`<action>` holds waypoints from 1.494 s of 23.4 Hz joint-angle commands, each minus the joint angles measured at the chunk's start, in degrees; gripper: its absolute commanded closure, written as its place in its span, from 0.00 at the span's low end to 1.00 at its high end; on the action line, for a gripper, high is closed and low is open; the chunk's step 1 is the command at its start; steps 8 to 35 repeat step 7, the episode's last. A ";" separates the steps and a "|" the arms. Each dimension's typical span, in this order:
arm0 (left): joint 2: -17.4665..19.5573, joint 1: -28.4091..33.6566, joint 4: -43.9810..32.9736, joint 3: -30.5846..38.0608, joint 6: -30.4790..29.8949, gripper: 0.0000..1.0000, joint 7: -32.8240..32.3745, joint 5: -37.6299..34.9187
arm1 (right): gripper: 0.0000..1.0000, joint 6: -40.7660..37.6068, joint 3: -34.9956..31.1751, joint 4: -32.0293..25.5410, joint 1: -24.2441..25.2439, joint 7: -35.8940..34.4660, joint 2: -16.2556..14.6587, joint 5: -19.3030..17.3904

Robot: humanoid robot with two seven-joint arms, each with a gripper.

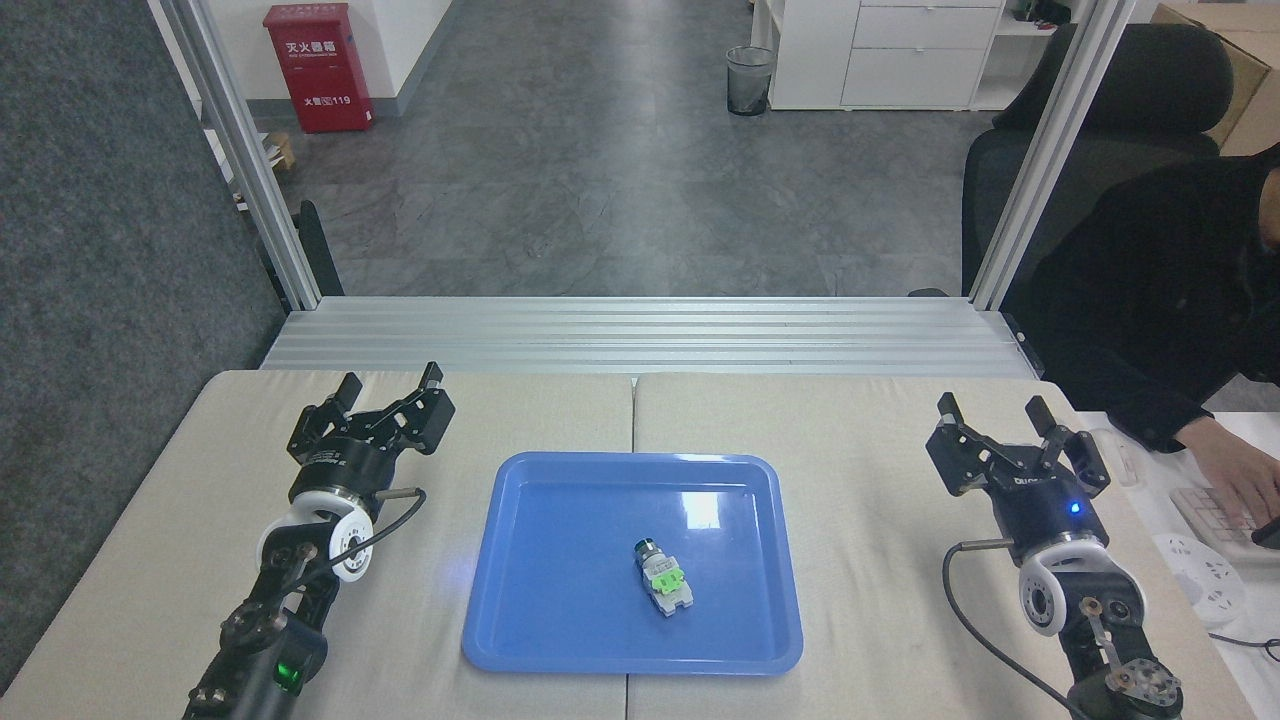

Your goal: Pick up switch part and place in tray

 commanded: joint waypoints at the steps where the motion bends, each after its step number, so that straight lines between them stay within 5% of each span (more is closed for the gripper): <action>1: 0.00 0.00 0.00 0.00 -0.01 0.00 0.03 0.00 | 0.01 -0.04 -2.33 -0.47 0.16 0.03 -1.62 -0.24; 35: 0.00 0.00 0.00 0.00 -0.01 0.00 0.03 0.00 | 0.01 -0.22 -2.33 -0.56 0.16 0.03 -1.71 -0.24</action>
